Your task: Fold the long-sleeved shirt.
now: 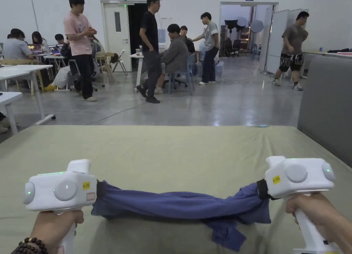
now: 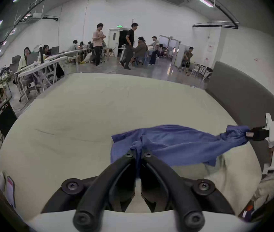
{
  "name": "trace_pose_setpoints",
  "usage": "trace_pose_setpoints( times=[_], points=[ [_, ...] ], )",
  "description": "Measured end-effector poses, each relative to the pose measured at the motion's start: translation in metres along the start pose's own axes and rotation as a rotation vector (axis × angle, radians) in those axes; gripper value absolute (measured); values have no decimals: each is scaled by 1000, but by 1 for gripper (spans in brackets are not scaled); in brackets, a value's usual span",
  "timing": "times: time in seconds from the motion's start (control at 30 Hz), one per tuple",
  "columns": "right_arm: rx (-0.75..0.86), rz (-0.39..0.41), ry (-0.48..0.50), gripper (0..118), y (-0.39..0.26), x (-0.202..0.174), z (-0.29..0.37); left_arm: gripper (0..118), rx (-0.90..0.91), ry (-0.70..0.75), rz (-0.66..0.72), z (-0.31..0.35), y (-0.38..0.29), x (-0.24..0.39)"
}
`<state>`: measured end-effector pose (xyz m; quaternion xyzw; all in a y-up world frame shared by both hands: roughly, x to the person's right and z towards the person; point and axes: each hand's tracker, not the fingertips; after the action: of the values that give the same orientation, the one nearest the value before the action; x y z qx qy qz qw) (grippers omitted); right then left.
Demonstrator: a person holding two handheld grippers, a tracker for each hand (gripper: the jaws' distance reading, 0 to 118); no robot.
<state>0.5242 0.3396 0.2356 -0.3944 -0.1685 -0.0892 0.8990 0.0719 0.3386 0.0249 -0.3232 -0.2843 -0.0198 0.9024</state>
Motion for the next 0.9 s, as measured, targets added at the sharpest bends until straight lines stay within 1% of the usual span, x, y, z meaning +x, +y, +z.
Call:
trace_pose_setpoints(
  times=[0.1,0.17,0.23,0.27,0.33,0.4,0.43,0.5,0.57,0.6,0.67,0.7,0.73,0.77,0.8,0.83,0.87,0.9],
  points=[
    [-29,63,25,1,-47,-5,50,0,-36,-17,-44,54,-37,1],
    [-56,103,11,1,-85,-8,76,0,-97,-18,-57,83,-68,0],
    [-119,162,-12,1,-132,-13,94,0,-168,-28,-53,107,-105,-7],
    [-167,194,-1,1,-155,-15,100,0,-209,-30,-60,118,-125,-9],
    [-260,220,30,1,-202,-19,110,0,-314,-47,-65,133,-162,-14],
    [-368,255,98,1,-251,-25,112,0,-388,-64,-78,147,-200,-16],
    [-417,274,115,1,-269,-28,112,0,-427,-69,-89,151,-214,-16],
    [-499,316,117,1,-304,-37,108,0,-498,-78,-99,155,-240,-18],
    [-555,322,143,1,-327,-44,102,0,-531,-69,-103,154,-255,-18],
    [-557,320,145,1,-333,-47,100,0,-545,-60,-110,153,-261,-18],
    [-537,326,127,1,-337,-51,98,0,-544,-61,-104,151,-264,-19],
    [-521,318,112,3,-332,-52,99,0,-542,-62,-97,150,-264,-20],
    [-508,299,113,9,-329,-51,100,6,-526,-66,-79,151,-261,-20],
    [-482,259,124,33,-323,-48,104,34,-503,-75,-58,152,-257,-21],
    [-465,245,133,63,-317,-45,109,74,-479,-105,-45,155,-251,-21],
    [-464,244,144,72,-312,-43,114,87,-468,-104,-57,158,-246,-21],
    [-452,242,144,83,-307,-42,122,98,-455,-113,-80,164,-242,-17],
    [-416,246,121,91,-300,-40,131,107,-441,-114,-99,169,-236,-15]
  ],
)
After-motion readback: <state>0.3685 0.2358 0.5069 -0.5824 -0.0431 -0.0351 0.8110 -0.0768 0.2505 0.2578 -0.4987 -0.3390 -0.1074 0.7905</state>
